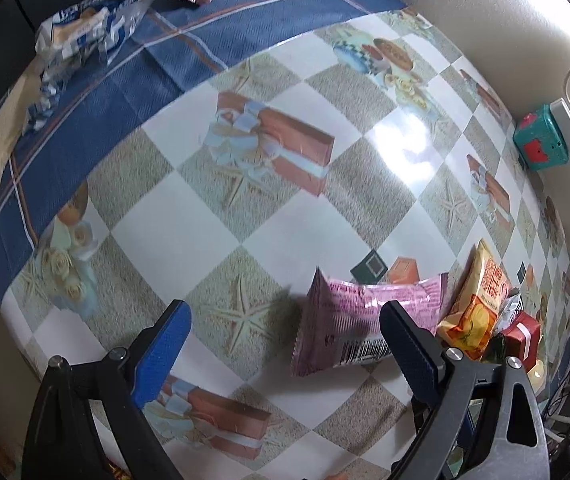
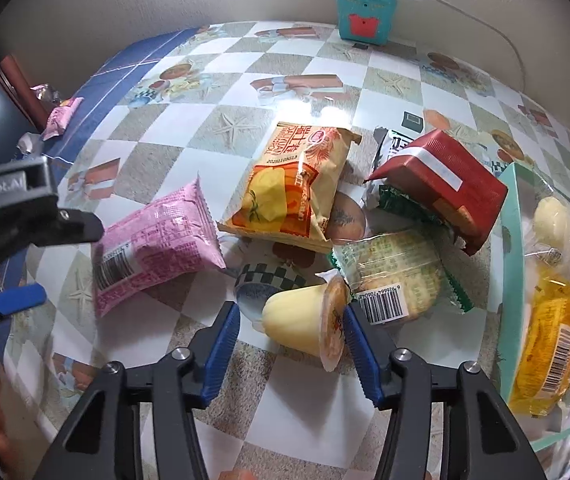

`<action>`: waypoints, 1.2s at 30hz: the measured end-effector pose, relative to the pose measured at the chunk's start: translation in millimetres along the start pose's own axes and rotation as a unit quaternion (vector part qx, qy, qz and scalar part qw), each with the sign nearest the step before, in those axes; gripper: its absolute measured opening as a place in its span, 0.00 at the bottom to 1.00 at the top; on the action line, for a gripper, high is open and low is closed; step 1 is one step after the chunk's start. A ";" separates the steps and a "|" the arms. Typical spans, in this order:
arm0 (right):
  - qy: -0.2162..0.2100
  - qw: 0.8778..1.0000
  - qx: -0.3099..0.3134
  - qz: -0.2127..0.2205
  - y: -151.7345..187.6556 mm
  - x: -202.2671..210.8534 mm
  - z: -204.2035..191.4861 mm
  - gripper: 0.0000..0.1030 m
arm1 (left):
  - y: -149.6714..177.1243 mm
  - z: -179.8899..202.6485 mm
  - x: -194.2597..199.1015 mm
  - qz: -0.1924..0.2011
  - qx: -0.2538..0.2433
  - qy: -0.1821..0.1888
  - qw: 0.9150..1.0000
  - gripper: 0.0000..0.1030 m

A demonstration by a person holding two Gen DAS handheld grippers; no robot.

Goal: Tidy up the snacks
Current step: 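Grasp the yellow pudding cup with the right tool while the left tool approaches the pink pack, then close the left tool on the pink barcode pack while the right tool holds the pudding cup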

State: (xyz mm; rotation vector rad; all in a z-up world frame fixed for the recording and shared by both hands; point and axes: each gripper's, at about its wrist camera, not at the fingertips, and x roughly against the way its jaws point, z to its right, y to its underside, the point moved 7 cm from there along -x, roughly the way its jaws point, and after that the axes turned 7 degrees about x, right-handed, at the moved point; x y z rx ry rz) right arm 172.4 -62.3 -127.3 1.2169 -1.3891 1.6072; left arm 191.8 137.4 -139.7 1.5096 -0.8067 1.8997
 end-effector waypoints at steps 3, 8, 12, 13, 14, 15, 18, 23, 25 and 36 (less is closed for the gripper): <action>0.000 1.000 -0.005 0.001 -0.3 0.3 3.4 0.46 | -8.0 -6.3 -1.2 0.010 0.019 -0.003 1.000 0.93; -0.006 1.000 -0.008 -0.003 1.1 0.4 6.5 0.46 | -24.2 -25.0 -7.9 0.035 0.061 -0.018 0.997 0.93; -0.008 1.000 -0.007 -0.003 1.2 0.7 6.7 0.46 | -24.8 -31.6 -21.0 0.009 0.068 -0.022 0.997 0.93; -0.008 1.000 -0.008 -0.003 1.2 0.9 7.1 0.44 | -24.5 -31.9 -21.7 0.008 0.065 -0.024 0.998 0.93; -0.008 1.000 -0.008 -0.003 1.2 1.0 7.3 0.44 | -23.7 -31.6 -22.8 0.004 0.057 -0.029 0.998 0.93; -0.007 1.000 -0.008 -0.003 1.4 1.0 7.5 0.44 | -21.8 -31.2 -24.0 0.000 0.046 -0.038 0.998 0.93; -0.004 1.000 -0.008 -0.004 2.6 1.7 9.2 0.44 | -14.9 -28.1 -28.5 -0.014 0.028 -0.056 0.998 0.93; -0.005 1.000 -0.011 -0.006 4.2 3.2 12.3 0.42 | -7.7 -28.2 -19.9 -0.014 0.023 -0.049 0.998 0.93; -0.008 1.000 -0.017 -0.007 4.9 3.7 14.3 0.42 | -7.9 -22.7 -13.2 -0.011 0.016 -0.034 0.999 0.93; -0.011 0.999 -0.037 -0.022 17.9 6.9 29.9 0.42 | -1.7 26.3 -10.4 -0.009 -0.098 -0.011 0.995 0.93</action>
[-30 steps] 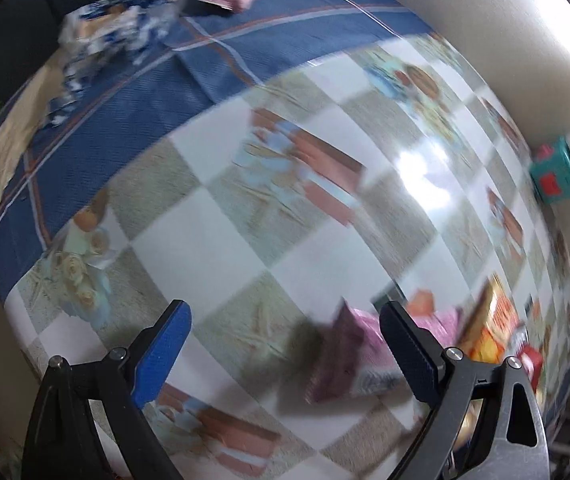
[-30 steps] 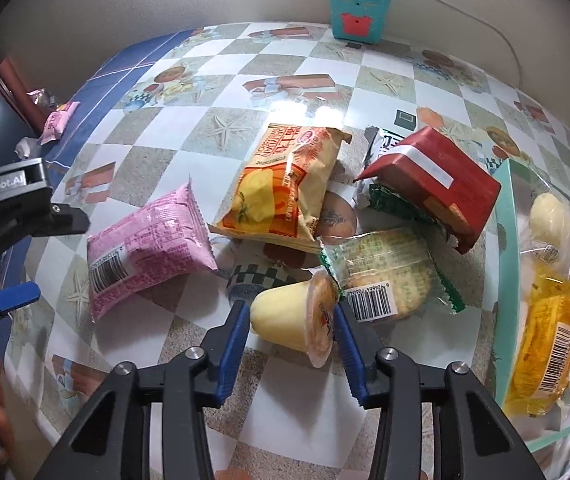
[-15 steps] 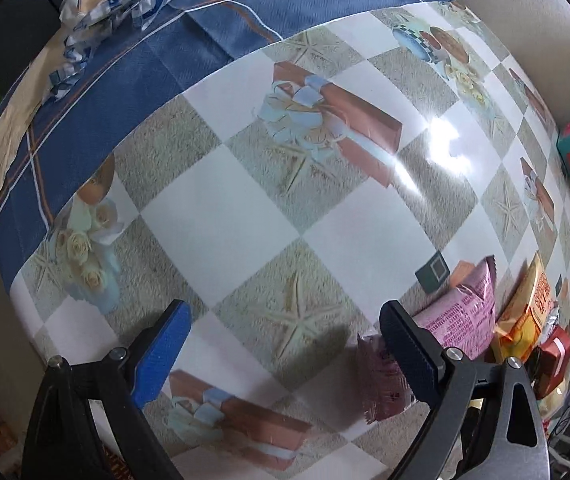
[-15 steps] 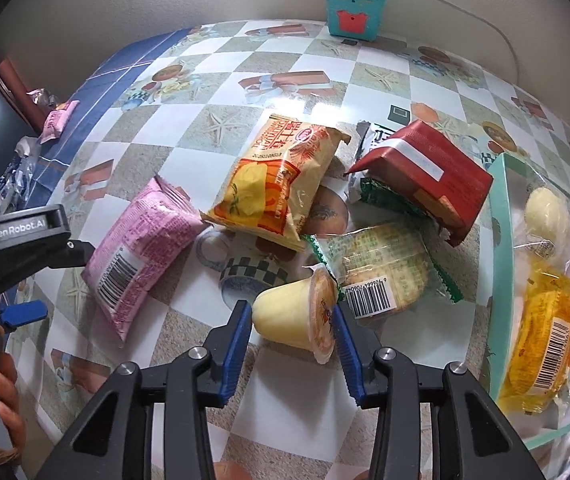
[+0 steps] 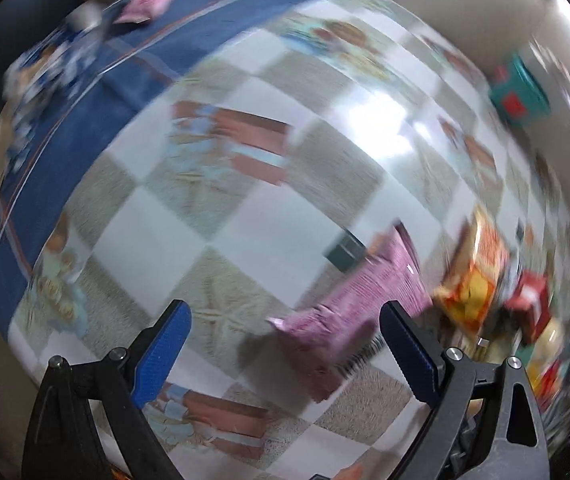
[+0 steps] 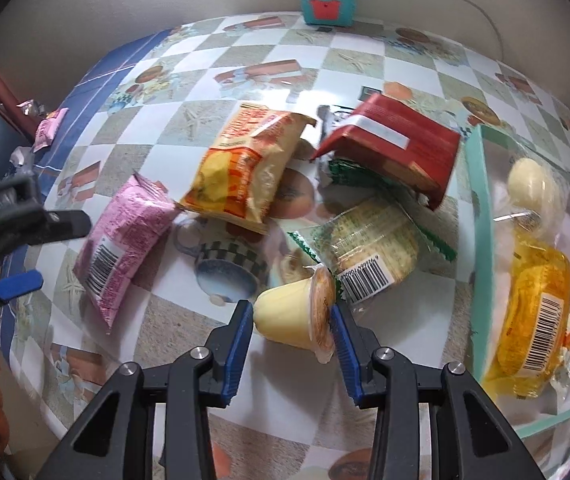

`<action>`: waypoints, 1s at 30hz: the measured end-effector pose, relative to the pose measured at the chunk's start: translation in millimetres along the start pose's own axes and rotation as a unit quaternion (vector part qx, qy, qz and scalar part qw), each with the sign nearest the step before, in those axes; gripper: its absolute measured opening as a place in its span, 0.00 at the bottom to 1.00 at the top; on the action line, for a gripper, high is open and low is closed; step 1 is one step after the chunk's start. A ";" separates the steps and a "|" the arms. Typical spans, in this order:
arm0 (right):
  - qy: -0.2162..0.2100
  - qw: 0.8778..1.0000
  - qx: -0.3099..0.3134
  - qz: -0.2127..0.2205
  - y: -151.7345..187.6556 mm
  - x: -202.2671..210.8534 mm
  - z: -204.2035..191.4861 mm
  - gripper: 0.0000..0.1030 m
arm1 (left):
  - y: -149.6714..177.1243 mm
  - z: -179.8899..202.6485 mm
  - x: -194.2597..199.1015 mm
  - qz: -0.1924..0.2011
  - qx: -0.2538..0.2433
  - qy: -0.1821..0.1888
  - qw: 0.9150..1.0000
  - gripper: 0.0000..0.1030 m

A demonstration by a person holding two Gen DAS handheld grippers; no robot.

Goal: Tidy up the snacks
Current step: 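Close the left tool on the pink barcode pack while the right tool holds the pudding cup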

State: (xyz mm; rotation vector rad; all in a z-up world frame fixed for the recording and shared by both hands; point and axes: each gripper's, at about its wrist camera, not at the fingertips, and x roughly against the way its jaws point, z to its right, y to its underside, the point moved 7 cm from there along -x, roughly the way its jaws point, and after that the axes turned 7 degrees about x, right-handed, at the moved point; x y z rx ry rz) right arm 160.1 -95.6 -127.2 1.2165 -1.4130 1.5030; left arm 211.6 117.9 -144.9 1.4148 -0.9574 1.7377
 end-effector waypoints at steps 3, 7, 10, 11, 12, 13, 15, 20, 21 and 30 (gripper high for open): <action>0.000 1.000 -0.006 -0.004 2.4 0.4 5.8 0.42 | 5.5 21.3 -6.1 -0.003 -0.043 0.002 0.999 0.92; 0.001 1.000 -0.005 -0.006 3.7 0.5 9.8 0.42 | 8.4 39.4 -10.7 0.004 -0.082 -0.012 0.997 0.92; 0.001 1.000 -0.004 -0.007 4.6 0.3 11.0 0.42 | 9.9 46.6 -14.8 0.006 -0.096 -0.027 0.995 0.85; 0.000 1.000 -0.005 -0.007 6.0 1.1 12.0 0.42 | 13.7 56.7 -13.9 0.007 -0.098 -0.031 0.995 0.83; 0.000 1.000 -0.005 -0.008 6.3 1.2 12.1 0.42 | 19.1 62.7 -13.9 0.005 -0.102 -0.036 0.994 0.80; 0.000 1.000 -0.005 -0.008 6.5 1.4 12.3 0.42 | 25.2 63.7 -19.3 0.004 -0.104 -0.038 0.994 0.79; -0.002 1.000 -0.004 -0.007 6.0 0.8 12.1 0.42 | 27.5 63.1 -24.2 -0.002 -0.104 -0.044 0.994 0.76; -0.002 1.000 -0.004 -0.006 5.5 0.0 12.3 0.42 | 34.4 59.7 -31.4 -0.004 -0.102 -0.055 0.993 0.66; -0.002 1.000 -0.004 -0.006 5.7 0.0 12.4 0.42 | 35.6 60.6 -31.0 -0.003 -0.101 -0.054 0.993 0.64; 0.036 0.999 0.026 -0.008 7.5 -4.6 4.0 0.42 | 34.6 71.2 -28.1 0.003 -0.104 -0.056 0.993 0.57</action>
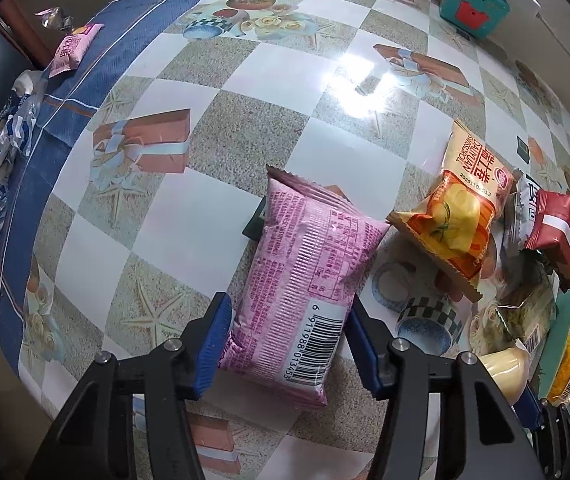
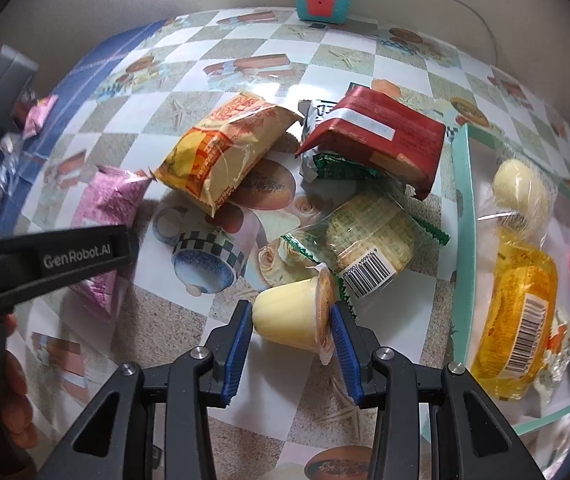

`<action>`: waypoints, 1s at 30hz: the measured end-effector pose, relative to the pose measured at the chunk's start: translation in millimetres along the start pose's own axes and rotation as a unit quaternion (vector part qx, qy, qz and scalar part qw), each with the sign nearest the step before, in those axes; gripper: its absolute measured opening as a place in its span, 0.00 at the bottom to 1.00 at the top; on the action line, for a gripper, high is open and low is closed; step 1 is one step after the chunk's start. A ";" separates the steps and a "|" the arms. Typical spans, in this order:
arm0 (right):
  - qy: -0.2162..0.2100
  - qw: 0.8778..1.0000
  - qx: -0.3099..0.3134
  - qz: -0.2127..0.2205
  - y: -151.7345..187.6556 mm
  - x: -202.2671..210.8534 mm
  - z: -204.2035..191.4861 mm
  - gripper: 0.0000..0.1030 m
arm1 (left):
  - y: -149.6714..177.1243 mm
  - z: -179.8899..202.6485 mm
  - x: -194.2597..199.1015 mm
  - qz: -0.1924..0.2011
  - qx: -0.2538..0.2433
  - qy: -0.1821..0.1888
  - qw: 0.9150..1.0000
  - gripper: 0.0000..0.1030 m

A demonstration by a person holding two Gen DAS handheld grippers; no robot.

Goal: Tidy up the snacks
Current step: 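Close the left tool on the pink barcode pack while the right tool holds the pudding cup, then lift the pudding cup and pink pack off the table with both tools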

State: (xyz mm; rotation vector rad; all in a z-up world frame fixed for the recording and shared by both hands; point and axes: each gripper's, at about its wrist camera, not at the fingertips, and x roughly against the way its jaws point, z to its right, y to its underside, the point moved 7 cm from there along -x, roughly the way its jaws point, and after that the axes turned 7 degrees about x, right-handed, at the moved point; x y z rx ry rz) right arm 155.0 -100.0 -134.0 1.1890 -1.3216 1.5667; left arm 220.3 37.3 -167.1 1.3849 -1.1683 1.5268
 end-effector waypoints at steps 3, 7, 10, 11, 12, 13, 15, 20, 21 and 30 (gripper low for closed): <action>0.024 0.999 0.020 -0.002 1.4 -3.3 -4.8 0.42 | 2.1 1.3 3.9 0.001 0.001 -0.001 1.000 0.57; 0.033 0.999 0.024 -0.003 0.1 -5.7 -4.7 0.42 | 2.6 0.8 5.1 0.001 0.001 -0.001 1.000 0.57; 0.045 0.998 0.034 0.000 -0.5 -7.2 -6.1 0.42 | 3.5 1.0 5.8 0.002 0.001 -0.001 1.000 0.57; 0.047 0.998 0.035 0.001 -0.7 -8.2 -6.3 0.42 | 3.8 1.4 5.9 0.002 0.001 -0.001 1.000 0.57; 0.048 0.998 0.036 0.002 0.1 -8.3 -6.8 0.42 | 3.8 1.3 6.0 0.002 0.001 -0.001 1.000 0.57; 0.047 0.998 0.036 0.002 -0.1 -7.5 -6.2 0.42 | 3.8 1.2 6.1 0.002 0.001 -0.001 1.000 0.57; 0.047 0.998 0.036 0.002 0.9 -6.2 -8.3 0.42 | 3.6 1.1 6.2 0.002 0.000 -0.001 1.000 0.57; 0.046 0.998 0.033 -0.003 3.5 -5.5 -11.0 0.41 | 3.4 -1.0 8.2 0.002 0.004 0.001 1.000 0.48; 0.044 0.999 0.031 -0.004 3.5 -5.3 -10.6 0.41 | 3.3 -2.1 9.0 0.002 0.005 0.001 1.000 0.47; 0.029 0.999 0.011 0.023 -5.0 16.4 2.6 0.40 | -1.7 -14.5 28.7 0.016 0.016 0.003 1.000 0.45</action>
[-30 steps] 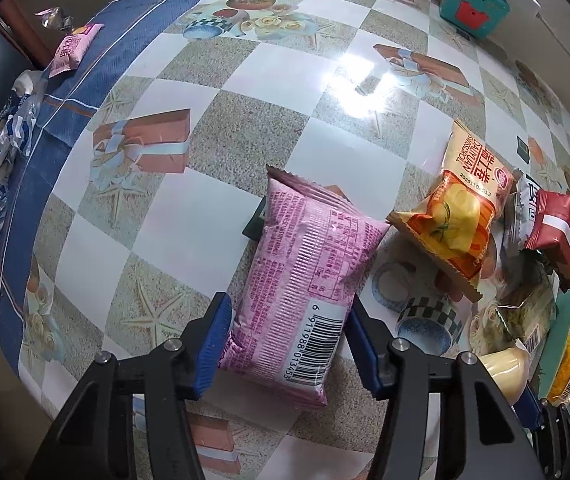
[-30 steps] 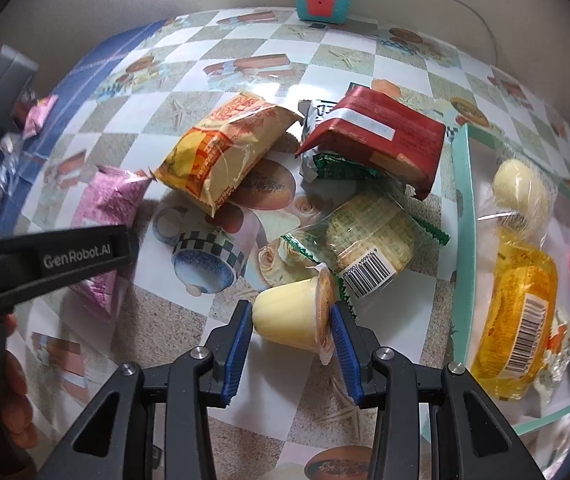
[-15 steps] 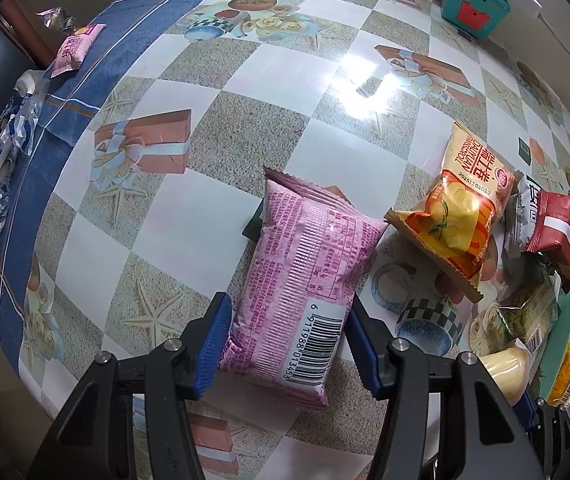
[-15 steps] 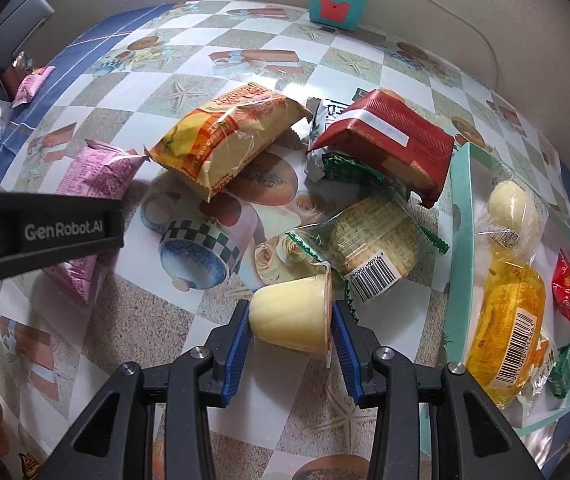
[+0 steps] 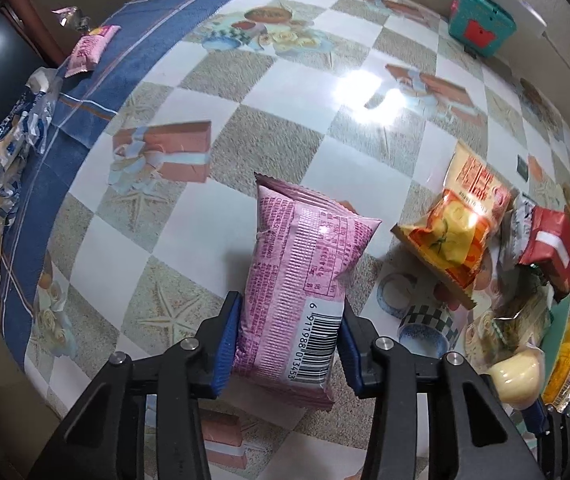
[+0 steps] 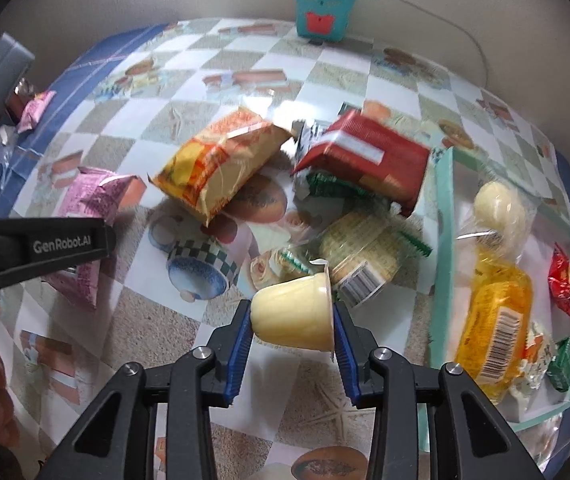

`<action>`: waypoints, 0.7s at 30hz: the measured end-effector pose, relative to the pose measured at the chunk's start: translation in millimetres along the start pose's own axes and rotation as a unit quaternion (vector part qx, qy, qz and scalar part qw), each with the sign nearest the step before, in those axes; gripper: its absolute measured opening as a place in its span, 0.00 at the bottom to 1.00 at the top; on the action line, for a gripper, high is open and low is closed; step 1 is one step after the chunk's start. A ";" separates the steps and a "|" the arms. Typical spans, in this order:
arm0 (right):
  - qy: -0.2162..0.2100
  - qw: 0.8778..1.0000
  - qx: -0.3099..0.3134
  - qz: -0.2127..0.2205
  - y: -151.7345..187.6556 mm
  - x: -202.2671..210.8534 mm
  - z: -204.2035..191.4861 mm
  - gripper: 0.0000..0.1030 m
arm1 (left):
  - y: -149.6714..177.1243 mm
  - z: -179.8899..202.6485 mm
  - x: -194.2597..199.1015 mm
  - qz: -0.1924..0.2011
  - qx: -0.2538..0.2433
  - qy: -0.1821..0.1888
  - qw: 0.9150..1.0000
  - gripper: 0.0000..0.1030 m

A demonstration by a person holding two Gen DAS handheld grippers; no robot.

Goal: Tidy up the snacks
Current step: 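Lift the pudding cup and pink pack off the table with both tools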

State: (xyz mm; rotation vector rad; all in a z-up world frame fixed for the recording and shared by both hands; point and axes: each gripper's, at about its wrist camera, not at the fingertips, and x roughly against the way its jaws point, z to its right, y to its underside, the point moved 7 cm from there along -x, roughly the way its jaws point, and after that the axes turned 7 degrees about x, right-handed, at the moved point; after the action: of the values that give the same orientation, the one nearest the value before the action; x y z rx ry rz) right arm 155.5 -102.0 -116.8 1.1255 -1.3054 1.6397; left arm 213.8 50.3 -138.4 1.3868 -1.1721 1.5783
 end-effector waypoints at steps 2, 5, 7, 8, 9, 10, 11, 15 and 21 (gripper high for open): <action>0.001 1.000 -0.003 0.012 -3.1 9.5 4.6 0.40 | -1.3 -2.7 8.1 0.009 0.003 0.001 1.000 0.45; 0.000 1.000 -0.010 0.023 -5.3 19.5 12.3 0.40 | -4.1 -7.2 22.9 0.025 0.008 0.005 1.000 0.45; -0.003 0.999 -0.018 0.030 -7.5 27.0 18.1 0.40 | -4.9 -9.5 32.7 0.035 0.011 0.008 0.999 0.45; -0.003 0.999 -0.022 0.035 -8.7 31.7 21.6 0.40 | -5.3 -10.8 39.1 0.042 0.013 0.009 0.999 0.45; -0.003 0.999 -0.024 0.038 -8.8 34.9 21.7 0.40 | -4.7 -11.4 45.1 0.049 0.014 0.010 0.999 0.45; -0.003 0.999 -0.028 0.045 -10.4 40.2 25.5 0.40 | -5.3 -12.7 52.4 0.057 0.014 0.011 0.998 0.45; -0.004 0.998 -0.031 0.048 -11.4 43.4 27.8 0.40 | -4.9 -13.0 57.6 0.063 0.015 0.012 0.998 0.45; -0.004 0.997 -0.051 0.056 -12.9 52.5 43.3 0.40 | -6.9 -2.8 76.7 0.082 0.008 0.019 0.996 0.45; -0.001 0.993 -0.098 0.059 -7.3 63.4 80.0 0.40 | -0.9 14.9 92.4 0.098 -0.008 0.032 0.995 0.45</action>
State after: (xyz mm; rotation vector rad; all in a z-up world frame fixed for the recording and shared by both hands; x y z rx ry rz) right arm 155.4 -177.0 -47.1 0.9472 -1.5243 1.5545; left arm 204.5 32.1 -47.1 1.2330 -1.3120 1.7321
